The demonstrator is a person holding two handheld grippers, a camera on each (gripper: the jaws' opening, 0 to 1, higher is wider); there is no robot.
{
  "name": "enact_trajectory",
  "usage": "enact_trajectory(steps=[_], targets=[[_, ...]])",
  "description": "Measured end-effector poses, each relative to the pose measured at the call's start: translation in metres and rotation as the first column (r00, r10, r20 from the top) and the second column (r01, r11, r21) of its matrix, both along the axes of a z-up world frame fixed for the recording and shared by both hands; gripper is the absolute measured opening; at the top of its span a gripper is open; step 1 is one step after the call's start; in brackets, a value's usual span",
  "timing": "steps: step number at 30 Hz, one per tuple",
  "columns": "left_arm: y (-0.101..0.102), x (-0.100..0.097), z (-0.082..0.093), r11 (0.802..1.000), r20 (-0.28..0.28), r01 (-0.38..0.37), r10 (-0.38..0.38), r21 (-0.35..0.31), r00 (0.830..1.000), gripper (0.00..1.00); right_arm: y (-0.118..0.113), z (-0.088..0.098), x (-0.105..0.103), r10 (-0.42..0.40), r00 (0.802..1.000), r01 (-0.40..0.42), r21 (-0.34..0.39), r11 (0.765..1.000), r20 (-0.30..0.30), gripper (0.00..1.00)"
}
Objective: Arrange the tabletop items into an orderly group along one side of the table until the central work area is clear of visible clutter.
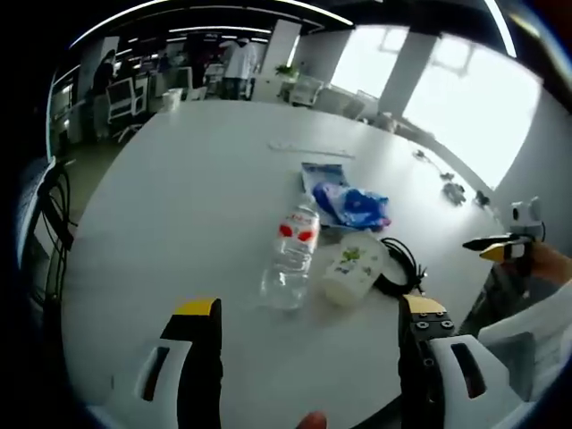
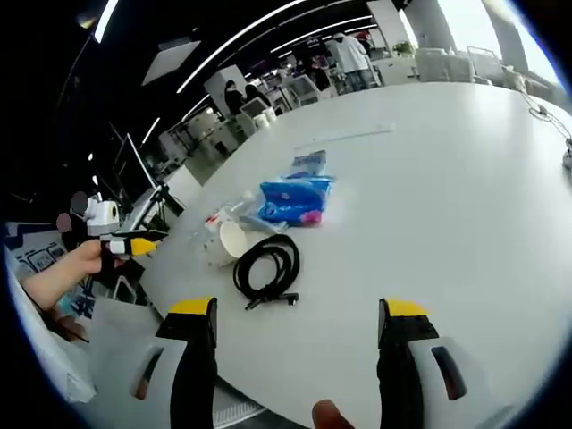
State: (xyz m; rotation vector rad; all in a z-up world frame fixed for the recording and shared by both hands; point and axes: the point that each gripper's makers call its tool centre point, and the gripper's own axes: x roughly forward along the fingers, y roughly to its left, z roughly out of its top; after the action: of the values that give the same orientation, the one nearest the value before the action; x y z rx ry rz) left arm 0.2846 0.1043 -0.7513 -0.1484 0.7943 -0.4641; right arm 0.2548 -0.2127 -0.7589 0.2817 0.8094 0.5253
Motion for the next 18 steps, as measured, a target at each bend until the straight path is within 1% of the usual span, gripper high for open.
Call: enact_trajectory(steps=[2,4,5,9,12,18], targets=[[-0.002,0.002,0.001,1.000,0.003,0.002,-0.002,0.005,1.000,0.76,0.005,0.001,0.002,0.010,1.000,-0.010,0.003,1.000,0.003,0.71],[-0.003,0.005,0.003,0.999,0.030,0.015,-0.016,0.028,0.999,0.74,0.010,0.001,0.005,0.022,1.000,-0.022,0.004,1.000,0.003,0.71],[-0.005,0.006,0.004,0.999,0.034,0.022,-0.023,0.031,0.999,0.73,0.013,0.000,0.005,0.028,1.000,-0.028,0.004,1.000,0.002,0.70],[-0.010,0.009,0.003,0.999,0.035,0.032,-0.033,0.012,0.999,0.74,0.022,-0.001,0.009,0.046,0.999,-0.046,0.006,0.999,-0.001,0.70],[-0.011,0.010,0.003,0.999,0.039,0.033,-0.033,0.019,0.999,0.74,0.028,0.000,0.012,0.056,0.998,-0.056,0.010,0.998,0.000,0.70],[-0.019,0.011,0.004,0.999,0.049,0.049,-0.049,0.008,0.998,0.73,0.042,0.001,0.020,0.073,0.997,-0.073,0.029,0.997,0.000,0.69]])
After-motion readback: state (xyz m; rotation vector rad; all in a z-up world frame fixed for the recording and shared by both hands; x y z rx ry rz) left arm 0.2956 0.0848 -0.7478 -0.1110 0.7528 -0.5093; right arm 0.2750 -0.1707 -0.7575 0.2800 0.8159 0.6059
